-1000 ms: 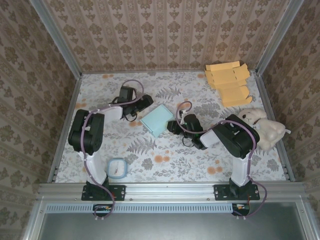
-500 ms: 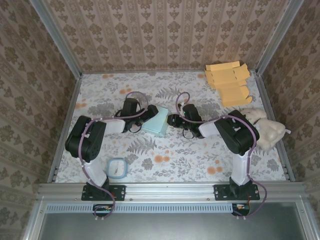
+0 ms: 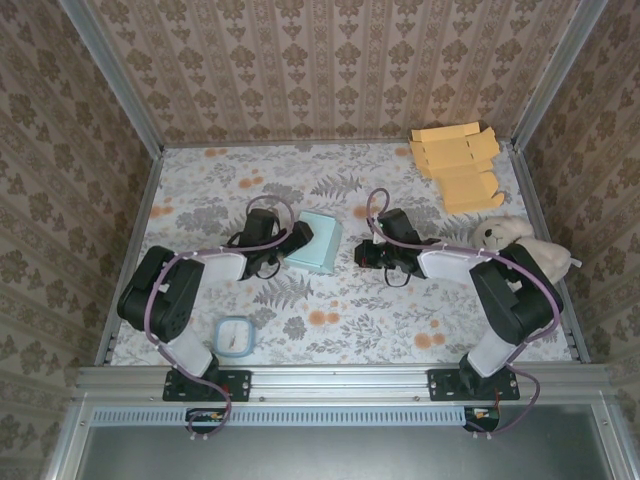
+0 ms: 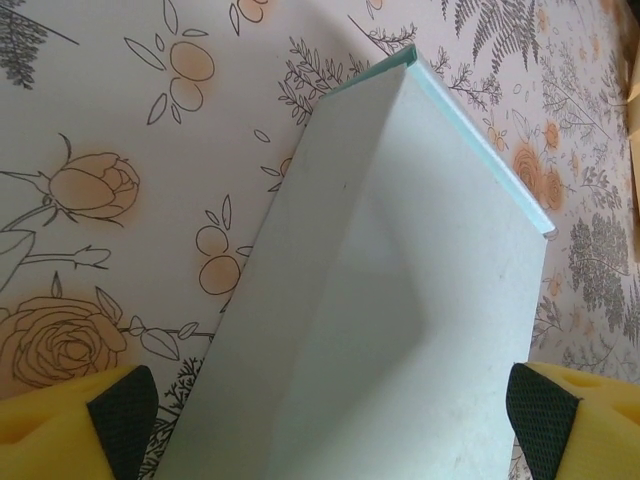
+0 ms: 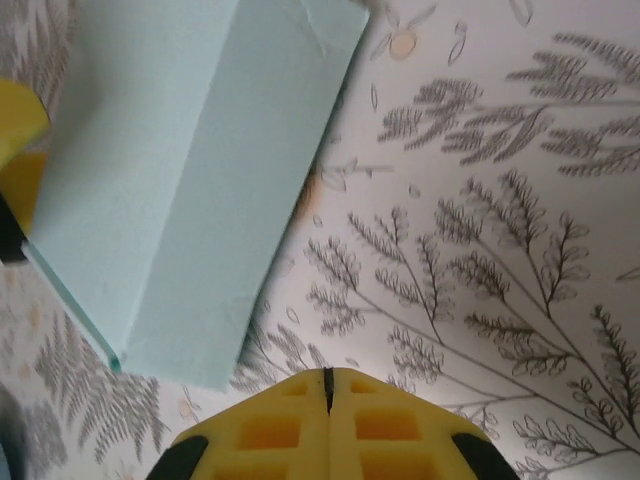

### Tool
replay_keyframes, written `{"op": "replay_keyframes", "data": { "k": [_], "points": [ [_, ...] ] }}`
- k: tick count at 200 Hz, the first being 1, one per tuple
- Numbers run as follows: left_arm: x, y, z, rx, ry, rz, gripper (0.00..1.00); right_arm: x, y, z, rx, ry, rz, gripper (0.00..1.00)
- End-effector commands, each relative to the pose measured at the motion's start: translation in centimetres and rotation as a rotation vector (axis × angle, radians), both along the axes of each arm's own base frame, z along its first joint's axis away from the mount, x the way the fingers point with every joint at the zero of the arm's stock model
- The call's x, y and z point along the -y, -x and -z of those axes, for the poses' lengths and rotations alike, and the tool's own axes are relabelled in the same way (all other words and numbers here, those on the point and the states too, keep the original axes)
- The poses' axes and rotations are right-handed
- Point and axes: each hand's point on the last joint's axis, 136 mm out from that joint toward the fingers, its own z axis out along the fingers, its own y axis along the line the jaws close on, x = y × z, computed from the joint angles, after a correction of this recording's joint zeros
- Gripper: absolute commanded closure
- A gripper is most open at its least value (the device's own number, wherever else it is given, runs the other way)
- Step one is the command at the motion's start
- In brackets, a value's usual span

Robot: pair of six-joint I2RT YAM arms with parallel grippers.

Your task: Fold the paper box

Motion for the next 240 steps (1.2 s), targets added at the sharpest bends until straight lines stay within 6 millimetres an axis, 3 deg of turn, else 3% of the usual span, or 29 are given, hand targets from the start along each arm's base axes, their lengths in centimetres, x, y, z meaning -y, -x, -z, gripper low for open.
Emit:
{"op": "replay_keyframes", "data": {
  "k": [1,111,154,199,240],
  "points": [
    [-0.6,1.8,1.8,-0.066,-0.034,-0.010,0.06,-1.0,2.4,1.7,-0.130,-0.041,-0.037,1.00],
    [0.6,3.4,3.1,-0.088,-0.039,-0.003,0.06,-6.0,2.9,4.5,-0.179,-0.041,-0.096,1.00],
    [1.4,5.4,4.8,-0.128,-0.028,-0.033,0.05,-7.7,3.1,5.0,-0.185,-0.093,-0.084,1.00],
    [4.9,8.6,6.7,-0.185,0.062,-0.016,0.05,-9.9,2.7,5.7,-0.184,-0.152,-0.050,1.00],
    [8.6,9.2,6.3,-0.194,0.151,0.062,0.06,-11.0,2.6,5.5,-0.166,-0.164,-0.041,1.00]
  ]
}}
